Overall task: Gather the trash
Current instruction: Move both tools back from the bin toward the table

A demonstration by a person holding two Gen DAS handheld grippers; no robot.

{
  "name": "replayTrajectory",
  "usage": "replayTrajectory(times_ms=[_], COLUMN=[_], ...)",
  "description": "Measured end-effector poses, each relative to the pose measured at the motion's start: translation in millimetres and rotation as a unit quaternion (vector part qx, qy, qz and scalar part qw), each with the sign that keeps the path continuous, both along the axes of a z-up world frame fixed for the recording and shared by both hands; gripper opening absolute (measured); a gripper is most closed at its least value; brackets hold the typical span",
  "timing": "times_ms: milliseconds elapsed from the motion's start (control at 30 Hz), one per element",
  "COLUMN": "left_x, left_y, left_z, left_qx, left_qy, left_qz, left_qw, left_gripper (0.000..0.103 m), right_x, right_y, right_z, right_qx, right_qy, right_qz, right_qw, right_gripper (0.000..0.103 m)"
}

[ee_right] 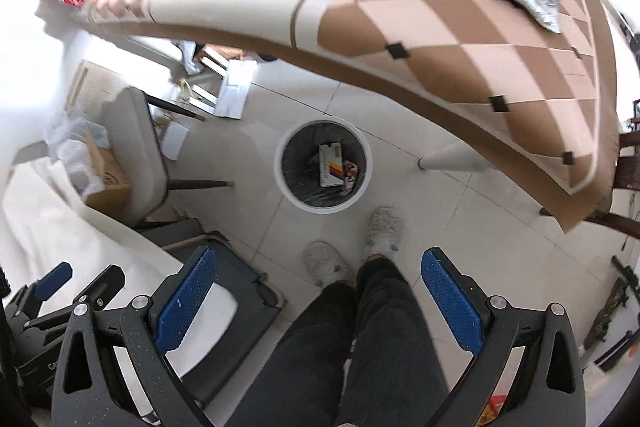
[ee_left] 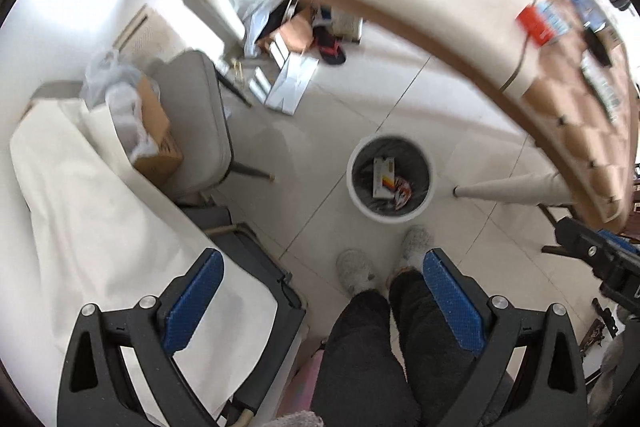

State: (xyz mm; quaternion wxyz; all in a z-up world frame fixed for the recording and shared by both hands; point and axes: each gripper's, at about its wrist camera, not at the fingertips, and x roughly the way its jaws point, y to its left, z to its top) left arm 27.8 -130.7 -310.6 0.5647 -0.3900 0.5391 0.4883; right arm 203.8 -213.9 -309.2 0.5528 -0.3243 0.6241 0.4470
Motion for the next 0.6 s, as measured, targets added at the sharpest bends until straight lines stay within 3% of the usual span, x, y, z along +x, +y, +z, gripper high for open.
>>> replayTrajectory(times_ms=[167,300,433,600], left_x=[41,101,173,257], left_y=[32,68,107,139], left_z=[43,62,54,9], left_qx=[0.054,0.081,0.079,0.038], left_qy=[-0.015,-0.030,-0.025,0.024], left_qz=[-0.047,-0.131,-0.229,-0.337], left_qw=[0.9973,0.9876,0.9699,0.9404], left_gripper=[0.102,0.103,0.103,0.103], right_x=[31,80,136,200], right_y=[11,35,67,100], right_z=[42,65,64,33], right_qx=[0.026,0.026,0.013,-0.013], right_qy=[0.015,0.011,-0.019,-0.062], right_qz=[-0.026,-0.026,0.002,0.019], right_qw=[0.999,0.999,1.000,0.998], right_gripper=[0.103,0.103,0.103,0.103])
